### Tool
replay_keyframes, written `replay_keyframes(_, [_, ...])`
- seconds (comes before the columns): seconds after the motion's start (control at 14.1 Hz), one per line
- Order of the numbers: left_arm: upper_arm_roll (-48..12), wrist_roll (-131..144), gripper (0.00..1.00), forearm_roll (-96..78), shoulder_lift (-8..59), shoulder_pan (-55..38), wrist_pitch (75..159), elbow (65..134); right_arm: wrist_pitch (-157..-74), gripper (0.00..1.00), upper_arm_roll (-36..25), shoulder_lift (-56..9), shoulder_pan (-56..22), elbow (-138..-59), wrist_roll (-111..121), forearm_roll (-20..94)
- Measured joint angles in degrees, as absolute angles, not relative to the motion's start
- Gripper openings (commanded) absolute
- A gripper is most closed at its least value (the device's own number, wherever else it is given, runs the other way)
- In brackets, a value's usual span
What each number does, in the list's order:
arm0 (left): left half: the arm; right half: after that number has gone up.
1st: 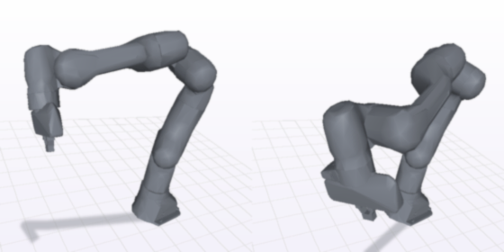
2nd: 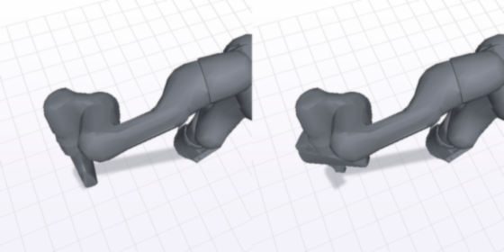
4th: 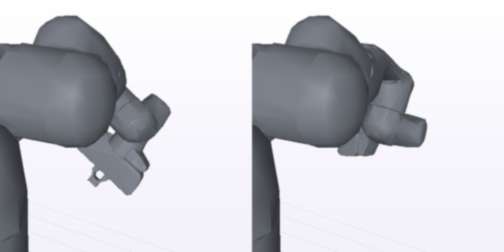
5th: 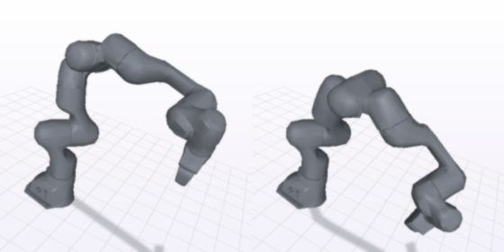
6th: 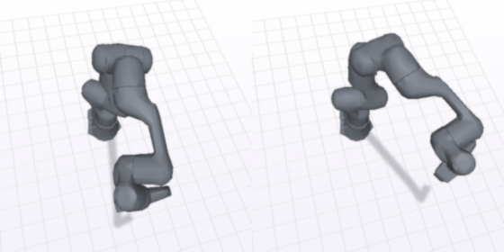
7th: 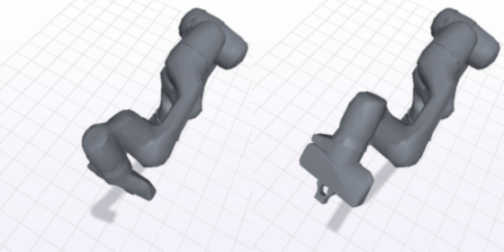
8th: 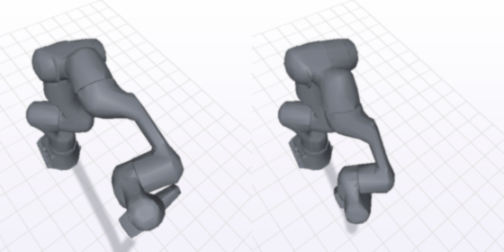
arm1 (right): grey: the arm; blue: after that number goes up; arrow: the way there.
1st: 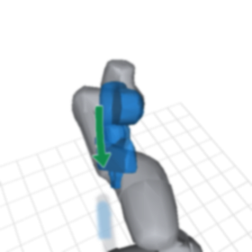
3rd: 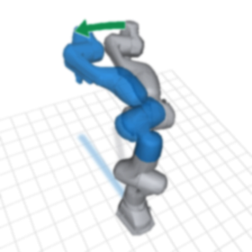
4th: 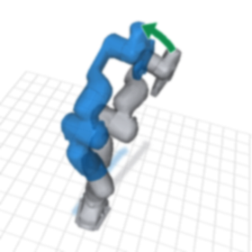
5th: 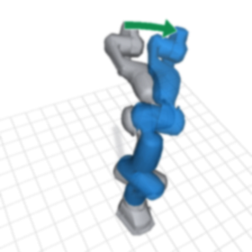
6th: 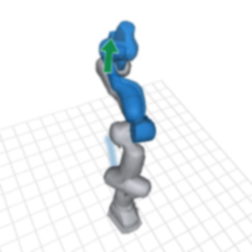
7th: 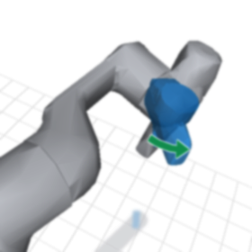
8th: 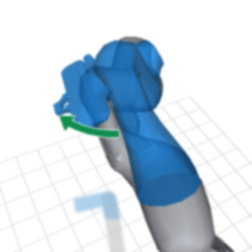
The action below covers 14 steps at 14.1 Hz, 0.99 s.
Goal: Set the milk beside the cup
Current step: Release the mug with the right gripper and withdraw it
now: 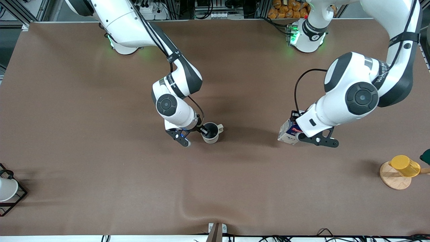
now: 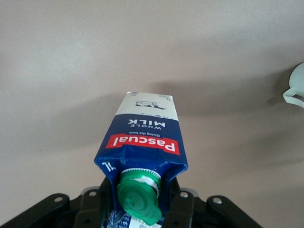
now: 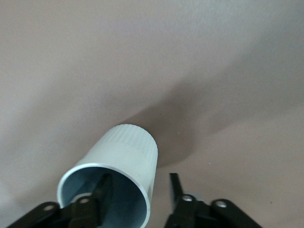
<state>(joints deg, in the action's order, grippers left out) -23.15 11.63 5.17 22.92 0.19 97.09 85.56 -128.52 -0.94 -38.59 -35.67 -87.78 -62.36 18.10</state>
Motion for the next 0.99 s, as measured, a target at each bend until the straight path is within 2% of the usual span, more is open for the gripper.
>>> replay_keyframes(0.28, [-23.4, 16.4, 0.45, 5.2, 22.9, -2.9, 97.1, 85.6, -110.3, 1.0, -2.1, -38.2, -30.6, -79.2, -61.7, 18.0])
replay_keyframes(0.43, [-23.6, 20.3, 0.45, 5.2, 22.9, -5.9, 97.0, 85.6, -104.9, 1.0, -2.1, -37.7, -26.7, -77.0, -56.2, 18.0])
replay_keyframes(0.64, [-23.8, 26.1, 0.45, 5.2, 22.9, -10.0, 96.2, 85.6, -99.8, 1.0, -2.3, -36.3, -21.8, -76.3, -49.3, 16.9])
replay_keyframes(0.99, [-25.6, 34.9, 0.45, 5.1, 23.0, -13.9, 95.8, 85.7, -97.0, 1.0, -2.3, -34.5, -17.8, -76.3, -42.8, 6.2])
